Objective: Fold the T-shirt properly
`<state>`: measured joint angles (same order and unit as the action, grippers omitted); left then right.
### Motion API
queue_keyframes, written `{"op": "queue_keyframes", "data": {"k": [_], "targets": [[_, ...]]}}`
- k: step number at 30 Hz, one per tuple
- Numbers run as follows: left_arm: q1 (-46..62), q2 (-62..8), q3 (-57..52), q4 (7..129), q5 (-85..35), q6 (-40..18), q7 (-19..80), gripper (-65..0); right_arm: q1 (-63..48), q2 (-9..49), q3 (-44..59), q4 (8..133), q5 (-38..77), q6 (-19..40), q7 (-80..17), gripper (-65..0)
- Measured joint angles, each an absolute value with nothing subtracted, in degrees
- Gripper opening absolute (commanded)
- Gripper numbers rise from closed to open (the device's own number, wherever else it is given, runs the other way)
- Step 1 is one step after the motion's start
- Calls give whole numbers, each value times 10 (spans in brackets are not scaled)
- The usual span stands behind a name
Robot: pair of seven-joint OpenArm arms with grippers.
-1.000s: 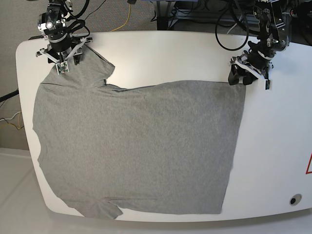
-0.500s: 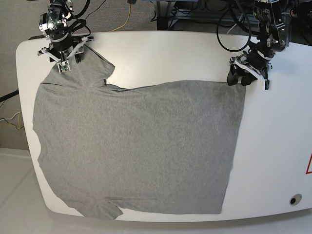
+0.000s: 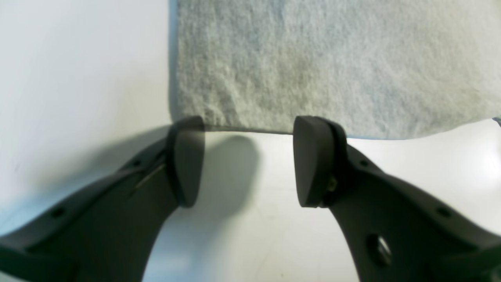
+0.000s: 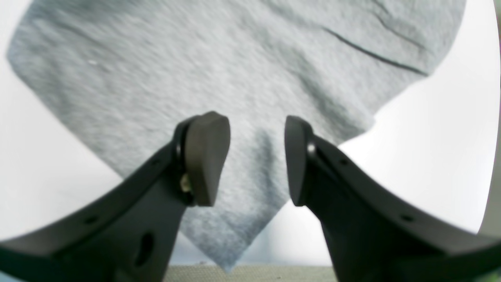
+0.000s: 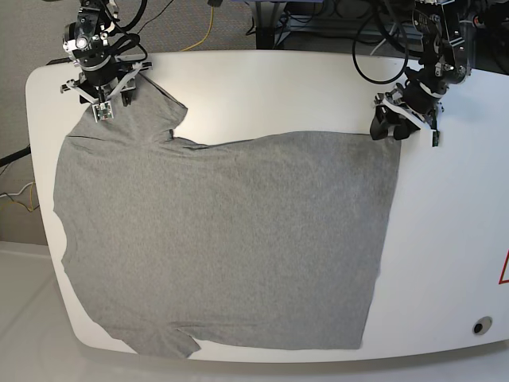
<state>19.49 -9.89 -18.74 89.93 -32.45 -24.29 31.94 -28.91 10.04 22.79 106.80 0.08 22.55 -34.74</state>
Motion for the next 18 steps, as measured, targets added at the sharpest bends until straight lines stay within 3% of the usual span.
{"op": "queue_keyframes", "data": {"k": [12,18], "targets": [[193,-96,-193,899,-325,-252,321,-320,-286,100,228,1072,1,228,-347,-381],[190,-91,-202,899,-317,-251,322,-418,-280,101,225,1071,1,227,-349,-381]]}}
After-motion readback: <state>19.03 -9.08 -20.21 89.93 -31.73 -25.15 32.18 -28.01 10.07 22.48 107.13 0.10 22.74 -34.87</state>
